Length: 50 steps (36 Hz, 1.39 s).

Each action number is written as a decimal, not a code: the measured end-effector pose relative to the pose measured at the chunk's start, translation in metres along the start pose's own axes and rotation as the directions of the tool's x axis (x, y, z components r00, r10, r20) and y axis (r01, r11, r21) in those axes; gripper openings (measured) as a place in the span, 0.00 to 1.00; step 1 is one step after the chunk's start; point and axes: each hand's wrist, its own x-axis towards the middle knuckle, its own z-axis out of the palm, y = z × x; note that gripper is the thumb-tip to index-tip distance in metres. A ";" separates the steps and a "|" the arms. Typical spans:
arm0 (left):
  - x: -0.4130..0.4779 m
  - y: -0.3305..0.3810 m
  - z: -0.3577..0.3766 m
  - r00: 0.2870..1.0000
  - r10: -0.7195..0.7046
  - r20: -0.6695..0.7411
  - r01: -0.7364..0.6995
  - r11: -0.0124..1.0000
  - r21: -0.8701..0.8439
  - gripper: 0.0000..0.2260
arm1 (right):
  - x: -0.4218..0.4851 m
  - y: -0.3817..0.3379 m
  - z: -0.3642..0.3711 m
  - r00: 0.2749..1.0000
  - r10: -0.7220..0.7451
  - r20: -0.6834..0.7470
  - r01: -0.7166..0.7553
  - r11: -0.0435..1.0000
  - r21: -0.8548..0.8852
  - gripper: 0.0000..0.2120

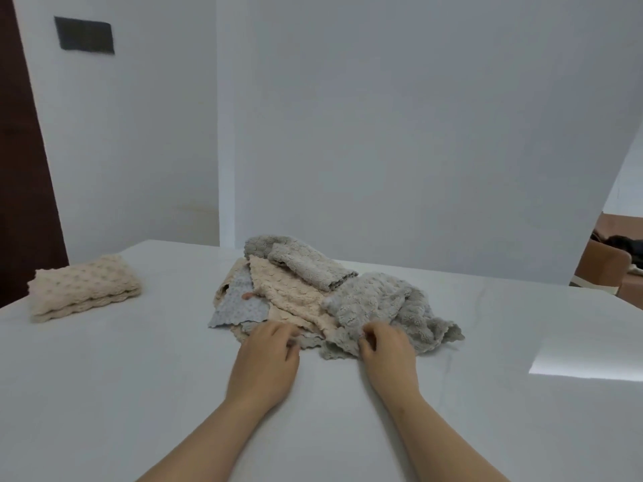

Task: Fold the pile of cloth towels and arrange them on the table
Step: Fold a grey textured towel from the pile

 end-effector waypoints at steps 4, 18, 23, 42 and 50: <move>-0.010 -0.001 -0.004 0.999 -0.024 0.036 0.024 1.000 -0.002 0.11 | -0.008 0.001 -0.002 0.999 0.015 -0.043 -0.012 0.998 0.056 0.08; -0.049 0.023 -0.019 0.949 0.208 0.236 -0.187 0.976 -0.110 0.27 | -0.091 -0.034 -0.043 0.987 0.147 0.070 -0.150 0.645 0.750 0.09; -0.051 0.020 -0.028 0.979 0.060 0.192 -0.008 0.965 -0.263 0.15 | -0.096 -0.038 -0.042 0.995 0.067 0.075 -0.100 0.697 0.710 0.08; -0.052 0.026 -0.039 0.981 0.110 0.159 0.007 0.803 -0.596 0.15 | -0.074 -0.018 -0.034 0.962 -0.240 0.128 0.195 0.936 0.294 0.14; -0.040 0.009 -0.044 0.874 -0.444 0.196 0.428 0.512 -0.745 0.06 | -0.071 -0.010 -0.034 0.976 -0.134 0.170 0.142 0.989 -0.040 0.01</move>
